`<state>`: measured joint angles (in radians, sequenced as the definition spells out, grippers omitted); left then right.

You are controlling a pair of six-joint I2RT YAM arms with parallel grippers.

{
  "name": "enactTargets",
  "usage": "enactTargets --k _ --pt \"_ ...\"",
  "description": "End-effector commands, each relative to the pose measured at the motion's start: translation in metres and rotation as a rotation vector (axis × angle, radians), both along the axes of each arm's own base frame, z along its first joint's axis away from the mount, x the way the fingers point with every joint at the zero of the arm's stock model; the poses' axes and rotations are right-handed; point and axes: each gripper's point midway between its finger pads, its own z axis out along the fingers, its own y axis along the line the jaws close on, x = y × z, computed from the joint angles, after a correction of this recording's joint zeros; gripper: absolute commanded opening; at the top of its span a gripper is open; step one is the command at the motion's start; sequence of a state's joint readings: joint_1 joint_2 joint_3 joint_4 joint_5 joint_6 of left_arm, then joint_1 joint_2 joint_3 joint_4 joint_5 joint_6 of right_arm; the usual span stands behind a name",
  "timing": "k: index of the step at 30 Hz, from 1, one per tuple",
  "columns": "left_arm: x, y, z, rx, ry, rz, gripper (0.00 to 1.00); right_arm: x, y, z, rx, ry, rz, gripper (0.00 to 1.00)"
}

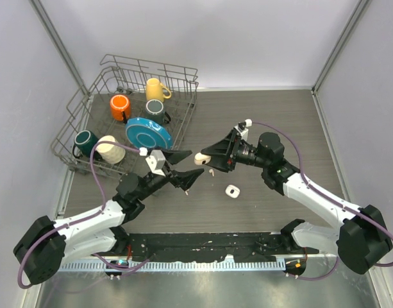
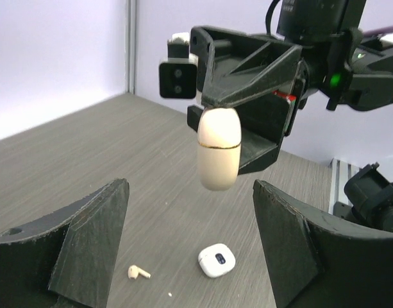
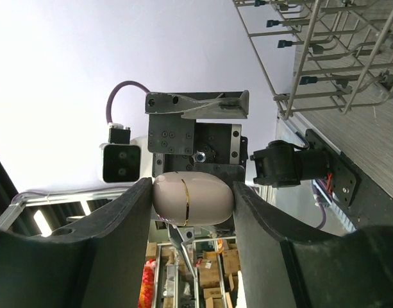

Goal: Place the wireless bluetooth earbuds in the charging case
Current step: Pick up the charging case at the center of the board.

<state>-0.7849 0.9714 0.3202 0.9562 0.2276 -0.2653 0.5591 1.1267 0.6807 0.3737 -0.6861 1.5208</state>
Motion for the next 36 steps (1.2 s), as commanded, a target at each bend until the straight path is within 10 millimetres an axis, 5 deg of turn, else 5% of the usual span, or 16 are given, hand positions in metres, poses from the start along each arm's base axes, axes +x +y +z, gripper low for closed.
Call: enactTargets --k 1,14,31,36 --pt "-0.002 0.007 0.043 -0.133 -0.12 0.016 0.81 -0.001 0.002 0.016 0.066 -0.03 0.013 0.06" --pt "-0.001 -0.005 0.055 -0.189 -0.131 -0.038 0.72 -0.004 0.007 0.019 0.082 -0.035 0.033 0.05" --pt "0.002 -0.012 0.058 -0.211 -0.135 -0.06 0.44 -0.006 0.008 0.015 0.076 -0.027 0.038 0.05" --pt "0.001 -0.014 0.054 -0.203 -0.122 -0.075 0.49 -0.007 0.008 0.017 0.079 -0.032 0.038 0.05"
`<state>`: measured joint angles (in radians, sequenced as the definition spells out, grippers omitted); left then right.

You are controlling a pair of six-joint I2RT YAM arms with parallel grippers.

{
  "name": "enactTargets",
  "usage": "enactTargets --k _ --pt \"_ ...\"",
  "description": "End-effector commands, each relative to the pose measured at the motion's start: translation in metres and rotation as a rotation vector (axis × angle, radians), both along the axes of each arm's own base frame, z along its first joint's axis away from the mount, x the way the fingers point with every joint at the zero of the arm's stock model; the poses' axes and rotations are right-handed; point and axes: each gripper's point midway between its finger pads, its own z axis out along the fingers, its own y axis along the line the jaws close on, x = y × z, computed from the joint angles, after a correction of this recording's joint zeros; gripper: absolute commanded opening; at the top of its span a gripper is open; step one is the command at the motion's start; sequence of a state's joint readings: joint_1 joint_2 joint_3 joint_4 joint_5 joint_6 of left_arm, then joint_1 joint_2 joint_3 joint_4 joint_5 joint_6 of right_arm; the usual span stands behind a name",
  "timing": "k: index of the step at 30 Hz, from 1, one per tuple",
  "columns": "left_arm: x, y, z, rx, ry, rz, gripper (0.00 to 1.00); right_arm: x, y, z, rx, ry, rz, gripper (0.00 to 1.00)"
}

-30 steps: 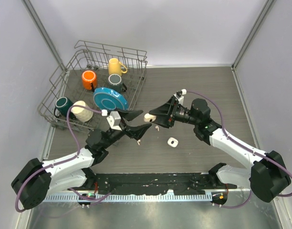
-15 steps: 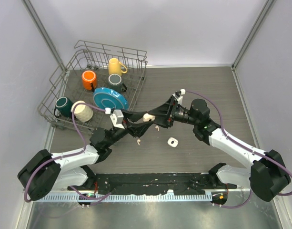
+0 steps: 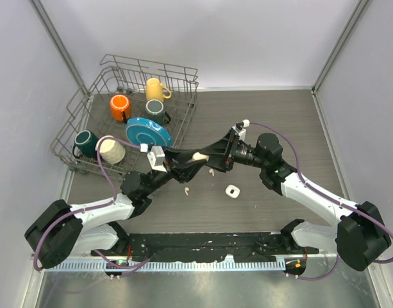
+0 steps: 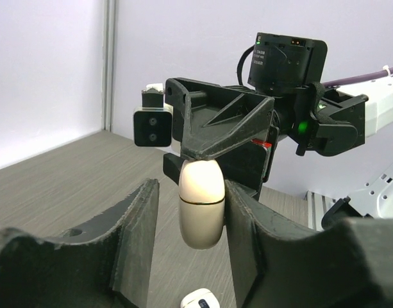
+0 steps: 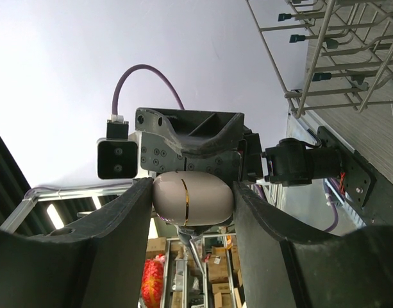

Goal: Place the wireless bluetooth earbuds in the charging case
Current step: Pick up the charging case at the center of the board.

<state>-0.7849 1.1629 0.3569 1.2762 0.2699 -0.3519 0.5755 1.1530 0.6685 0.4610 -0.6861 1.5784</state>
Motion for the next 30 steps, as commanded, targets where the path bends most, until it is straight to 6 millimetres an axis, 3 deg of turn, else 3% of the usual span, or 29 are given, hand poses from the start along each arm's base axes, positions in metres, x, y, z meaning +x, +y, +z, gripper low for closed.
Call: enactTargets --k 1,6,14,23,30 --pt "-0.002 0.002 0.025 -0.058 -0.061 -0.004 0.53 -0.005 0.002 0.012 0.036 -0.046 0.021 0.05" --pt "-0.001 -0.001 0.018 -0.033 -0.046 -0.012 0.6 -0.005 0.001 0.013 0.037 -0.05 0.018 0.05" --pt "0.001 -0.003 0.013 -0.012 -0.031 -0.012 0.44 -0.005 0.002 0.013 0.037 -0.05 0.019 0.05" --pt "0.002 -0.005 0.011 -0.003 -0.027 -0.011 0.45 -0.005 0.002 0.014 0.038 -0.051 0.018 0.05" --pt "0.003 -0.006 0.009 0.001 -0.022 -0.013 0.25 -0.004 0.002 0.013 0.036 -0.049 0.016 0.05"
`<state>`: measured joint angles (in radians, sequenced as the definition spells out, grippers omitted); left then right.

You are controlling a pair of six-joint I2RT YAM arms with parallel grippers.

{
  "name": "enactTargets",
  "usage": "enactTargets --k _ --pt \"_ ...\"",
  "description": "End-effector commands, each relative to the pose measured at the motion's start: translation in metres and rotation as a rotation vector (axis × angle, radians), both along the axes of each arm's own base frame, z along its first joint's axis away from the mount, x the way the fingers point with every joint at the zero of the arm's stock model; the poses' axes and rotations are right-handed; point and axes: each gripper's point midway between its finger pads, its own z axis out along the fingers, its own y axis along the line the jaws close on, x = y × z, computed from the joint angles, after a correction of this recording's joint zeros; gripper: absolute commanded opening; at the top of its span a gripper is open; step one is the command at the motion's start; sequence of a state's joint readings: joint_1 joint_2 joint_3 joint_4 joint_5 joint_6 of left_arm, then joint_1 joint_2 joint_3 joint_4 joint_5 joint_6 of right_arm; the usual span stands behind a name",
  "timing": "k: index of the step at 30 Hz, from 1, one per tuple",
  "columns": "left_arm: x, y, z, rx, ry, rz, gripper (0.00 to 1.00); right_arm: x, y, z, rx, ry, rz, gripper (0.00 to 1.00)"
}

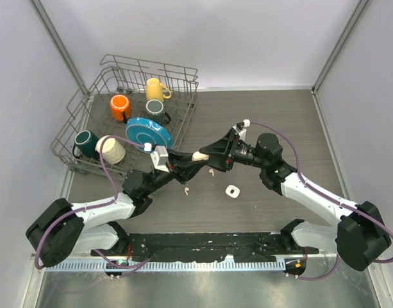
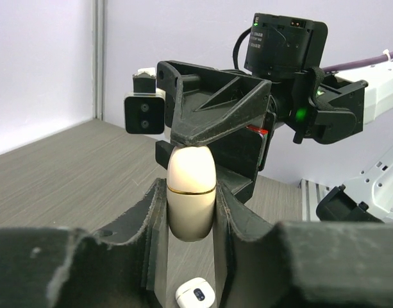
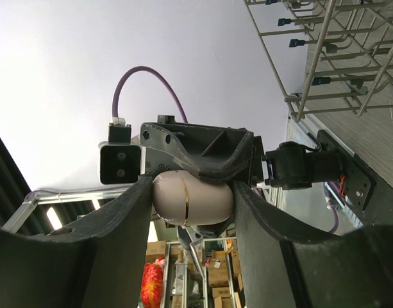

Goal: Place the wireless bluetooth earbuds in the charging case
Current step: Pick up the charging case at the center of the board.

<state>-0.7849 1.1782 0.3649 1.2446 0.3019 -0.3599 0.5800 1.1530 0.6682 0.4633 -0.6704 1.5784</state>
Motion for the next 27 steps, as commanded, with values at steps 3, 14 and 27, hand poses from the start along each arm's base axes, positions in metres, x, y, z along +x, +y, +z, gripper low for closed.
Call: enactTargets --k 3,14,27 --pt "0.005 0.0 0.018 -0.028 -0.045 0.014 0.13 -0.006 0.001 0.012 0.034 -0.046 0.027 0.05" --pt "0.002 -0.004 0.01 0.01 -0.02 -0.01 0.0 -0.006 0.0 0.016 0.04 -0.066 0.021 0.05" --pt "-0.015 0.015 0.02 -0.034 -0.074 0.001 0.0 -0.005 -0.009 0.017 -0.127 -0.235 -0.024 0.69"
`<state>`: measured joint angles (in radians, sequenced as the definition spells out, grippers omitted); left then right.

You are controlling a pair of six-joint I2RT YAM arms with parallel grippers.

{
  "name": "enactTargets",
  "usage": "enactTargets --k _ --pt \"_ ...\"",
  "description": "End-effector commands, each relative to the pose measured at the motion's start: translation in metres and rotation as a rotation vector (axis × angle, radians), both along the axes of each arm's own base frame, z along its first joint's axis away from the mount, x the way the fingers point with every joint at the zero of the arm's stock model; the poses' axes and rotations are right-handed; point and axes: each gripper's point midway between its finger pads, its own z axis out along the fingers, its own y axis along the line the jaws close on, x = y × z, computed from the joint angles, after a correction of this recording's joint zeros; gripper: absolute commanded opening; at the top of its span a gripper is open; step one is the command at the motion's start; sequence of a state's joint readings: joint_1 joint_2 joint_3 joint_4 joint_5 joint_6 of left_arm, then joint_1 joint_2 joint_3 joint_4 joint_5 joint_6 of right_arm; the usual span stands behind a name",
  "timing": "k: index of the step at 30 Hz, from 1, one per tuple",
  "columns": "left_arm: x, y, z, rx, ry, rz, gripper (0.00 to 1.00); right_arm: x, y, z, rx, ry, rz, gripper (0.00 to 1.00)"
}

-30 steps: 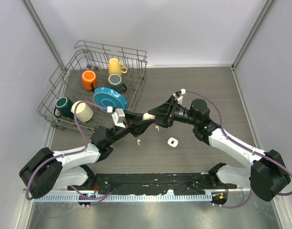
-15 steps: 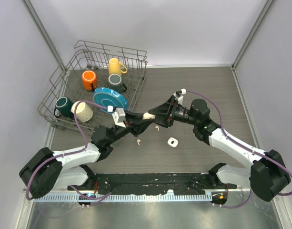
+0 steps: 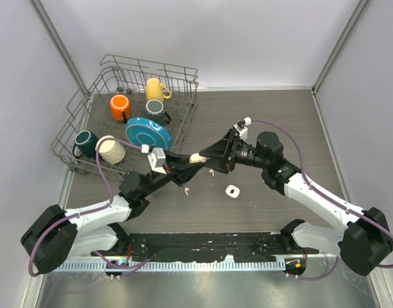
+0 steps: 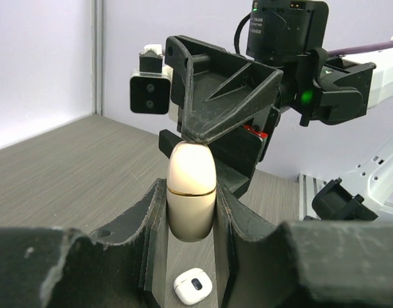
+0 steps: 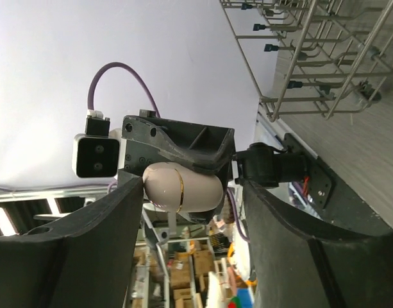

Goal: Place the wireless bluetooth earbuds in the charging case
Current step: Pick up the charging case at the center of the board, then open the charging case.

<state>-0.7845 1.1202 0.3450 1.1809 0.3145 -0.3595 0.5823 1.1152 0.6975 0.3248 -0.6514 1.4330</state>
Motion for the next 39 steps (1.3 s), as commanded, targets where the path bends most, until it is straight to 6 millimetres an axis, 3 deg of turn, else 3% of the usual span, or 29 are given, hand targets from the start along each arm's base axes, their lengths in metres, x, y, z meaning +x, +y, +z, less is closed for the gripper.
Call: enactTargets --k 1,3,8,9,11,12,17,30,39 --pt "-0.01 0.015 0.03 -0.074 -0.097 0.022 0.0 -0.002 -0.006 0.027 -0.058 -0.201 -0.013 0.69" --pt "-0.01 0.021 0.033 -0.091 -0.106 0.041 0.0 0.0 -0.008 0.028 -0.083 -0.221 -0.029 0.69" --pt "-0.017 0.036 0.045 -0.15 -0.134 0.076 0.0 -0.006 -0.018 0.051 -0.113 -0.421 -0.05 0.7" --pt "-0.019 0.037 0.046 -0.151 -0.14 0.074 0.0 -0.006 -0.021 0.044 -0.162 -0.414 -0.056 0.7" --pt "-0.023 0.039 0.049 -0.157 -0.149 0.064 0.0 -0.006 -0.026 0.053 -0.215 -0.477 -0.063 0.7" --pt "-0.024 0.039 0.049 -0.153 -0.152 0.059 0.0 -0.008 -0.029 0.045 -0.271 -0.503 -0.048 0.7" --pt "-0.026 0.038 0.044 -0.14 -0.145 0.049 0.0 -0.019 -0.029 0.068 -0.271 -0.613 -0.005 0.69" --pt "-0.034 0.023 0.044 -0.102 -0.15 -0.046 0.0 -0.031 0.009 0.04 -0.412 -0.62 0.086 0.69" --pt "-0.042 0.024 0.045 -0.1 -0.174 -0.071 0.0 -0.025 0.013 0.035 -0.449 -0.62 0.05 0.68"
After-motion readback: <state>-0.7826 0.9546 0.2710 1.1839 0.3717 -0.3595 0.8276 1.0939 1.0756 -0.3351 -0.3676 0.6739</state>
